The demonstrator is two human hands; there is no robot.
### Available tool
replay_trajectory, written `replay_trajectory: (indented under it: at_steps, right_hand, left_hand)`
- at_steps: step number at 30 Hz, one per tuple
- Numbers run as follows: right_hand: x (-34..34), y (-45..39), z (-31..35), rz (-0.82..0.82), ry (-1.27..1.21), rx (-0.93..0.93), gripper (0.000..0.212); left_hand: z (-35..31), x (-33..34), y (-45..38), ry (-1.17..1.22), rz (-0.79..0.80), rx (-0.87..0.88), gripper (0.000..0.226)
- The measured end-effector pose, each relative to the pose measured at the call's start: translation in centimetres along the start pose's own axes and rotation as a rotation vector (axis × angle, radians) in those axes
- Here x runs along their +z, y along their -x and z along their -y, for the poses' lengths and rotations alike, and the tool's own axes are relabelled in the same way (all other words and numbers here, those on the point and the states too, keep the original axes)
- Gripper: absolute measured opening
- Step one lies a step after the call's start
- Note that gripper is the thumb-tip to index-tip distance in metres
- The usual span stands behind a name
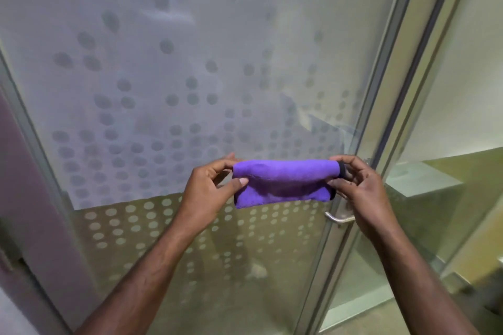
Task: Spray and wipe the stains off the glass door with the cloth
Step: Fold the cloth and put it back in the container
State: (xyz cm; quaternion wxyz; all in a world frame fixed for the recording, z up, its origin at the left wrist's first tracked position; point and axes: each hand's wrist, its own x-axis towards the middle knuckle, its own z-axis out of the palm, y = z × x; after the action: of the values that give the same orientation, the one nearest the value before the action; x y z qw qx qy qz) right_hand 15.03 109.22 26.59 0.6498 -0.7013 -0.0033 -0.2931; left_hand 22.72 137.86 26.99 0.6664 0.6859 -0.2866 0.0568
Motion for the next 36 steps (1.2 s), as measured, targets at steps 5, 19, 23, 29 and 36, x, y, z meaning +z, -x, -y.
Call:
replay_trajectory:
  at_steps: [5,19,23,29,36]
  right_hand:
    - [-4.0,0.3,0.2,-0.081,-0.041,0.016,0.041]
    - [-19.1,2.5,1.8,-0.323,-0.017,0.108,0.031]
    - [-24.0,3.3,2.6,-0.378,-0.002,0.136,0.035]
    - [-32.8,5.1,3.4,-0.448,0.015,0.166,0.035]
    - [-43.7,7.3,3.3,-0.567,0.048,0.180,0.046]
  left_hand:
    - [0.5,2.9,-2.3,0.030,0.036,0.007,0.030]
    - [0.1,18.4,-7.6,0.257,0.172,-0.263,0.013]
    - [0.1,24.0,-9.3,0.260,0.270,-0.275,0.013]
    - [-0.1,34.1,-11.0,0.284,0.431,-0.248,0.016]
    - [-0.2,46.9,-12.1,0.315,0.582,-0.231,0.017]
